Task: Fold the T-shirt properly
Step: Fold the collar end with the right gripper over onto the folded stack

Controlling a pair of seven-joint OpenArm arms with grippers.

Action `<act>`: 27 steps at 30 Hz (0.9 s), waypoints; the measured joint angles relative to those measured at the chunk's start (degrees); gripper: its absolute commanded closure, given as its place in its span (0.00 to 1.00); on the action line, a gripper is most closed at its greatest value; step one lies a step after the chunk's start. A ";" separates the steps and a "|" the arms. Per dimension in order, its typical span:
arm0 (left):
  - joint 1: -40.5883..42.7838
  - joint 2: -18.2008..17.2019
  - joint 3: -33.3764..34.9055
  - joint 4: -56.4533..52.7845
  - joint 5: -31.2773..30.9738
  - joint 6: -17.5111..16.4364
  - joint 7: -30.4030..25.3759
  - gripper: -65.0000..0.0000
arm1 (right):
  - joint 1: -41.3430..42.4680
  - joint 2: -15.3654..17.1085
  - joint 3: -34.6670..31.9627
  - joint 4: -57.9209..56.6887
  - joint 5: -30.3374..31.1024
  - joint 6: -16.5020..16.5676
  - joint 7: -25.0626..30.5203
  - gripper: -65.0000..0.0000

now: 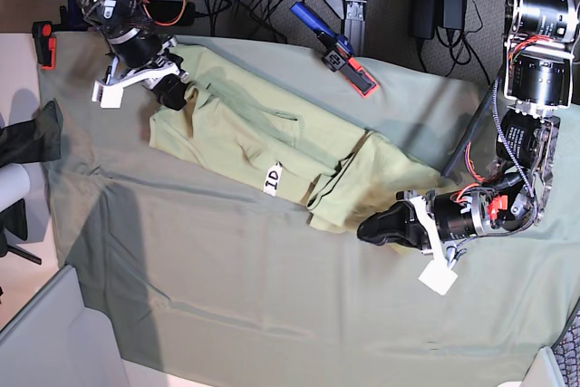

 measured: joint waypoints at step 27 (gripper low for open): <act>-0.66 -8.50 -7.32 0.02 0.17 0.00 -0.33 1.00 | 0.04 -4.55 2.84 17.90 9.33 1.90 -5.79 1.00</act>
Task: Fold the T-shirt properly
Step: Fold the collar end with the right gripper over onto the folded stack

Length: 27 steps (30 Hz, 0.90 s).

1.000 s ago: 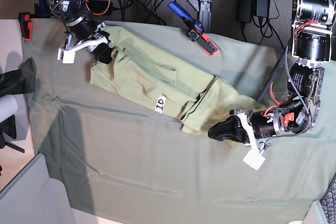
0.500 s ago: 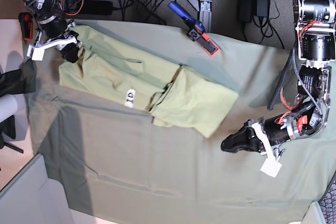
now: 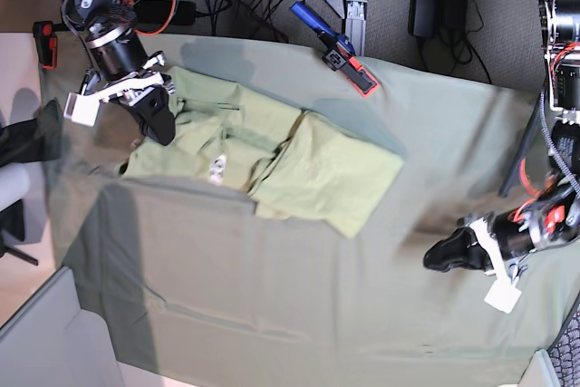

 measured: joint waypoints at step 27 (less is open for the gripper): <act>-1.16 -4.35 0.11 0.07 -0.46 -0.02 -0.07 1.00 | 11.30 -8.96 -33.09 -8.39 -24.22 0.00 10.82 1.00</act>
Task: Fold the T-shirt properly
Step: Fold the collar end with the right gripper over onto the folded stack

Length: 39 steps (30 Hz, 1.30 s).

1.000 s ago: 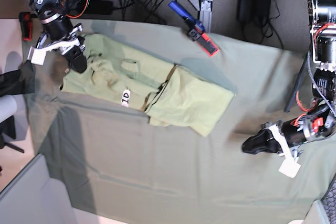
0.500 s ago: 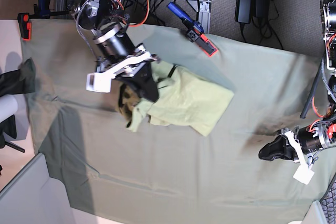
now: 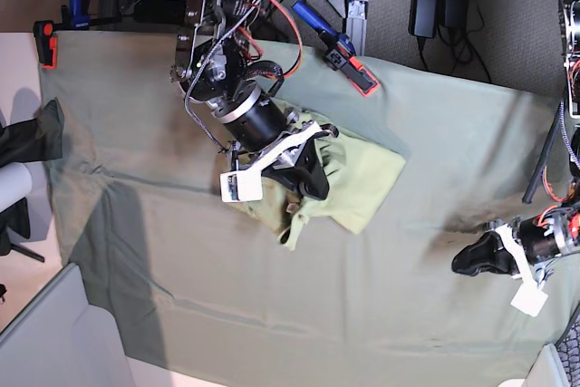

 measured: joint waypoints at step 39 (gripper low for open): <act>0.22 -0.13 0.00 2.43 0.72 -0.02 1.81 1.00 | 9.35 0.31 -18.40 -6.60 -11.34 0.00 3.50 0.60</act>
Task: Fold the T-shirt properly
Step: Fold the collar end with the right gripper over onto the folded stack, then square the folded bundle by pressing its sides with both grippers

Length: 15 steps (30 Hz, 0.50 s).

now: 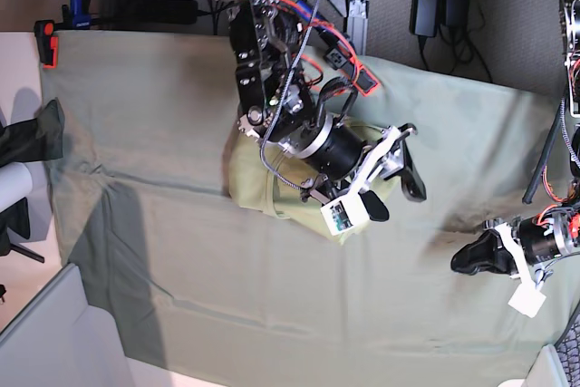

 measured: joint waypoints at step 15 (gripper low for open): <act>7.93 -0.33 7.54 23.28 4.24 -0.04 -1.22 1.00 | 6.64 8.11 24.09 -0.39 -2.67 0.02 1.11 1.00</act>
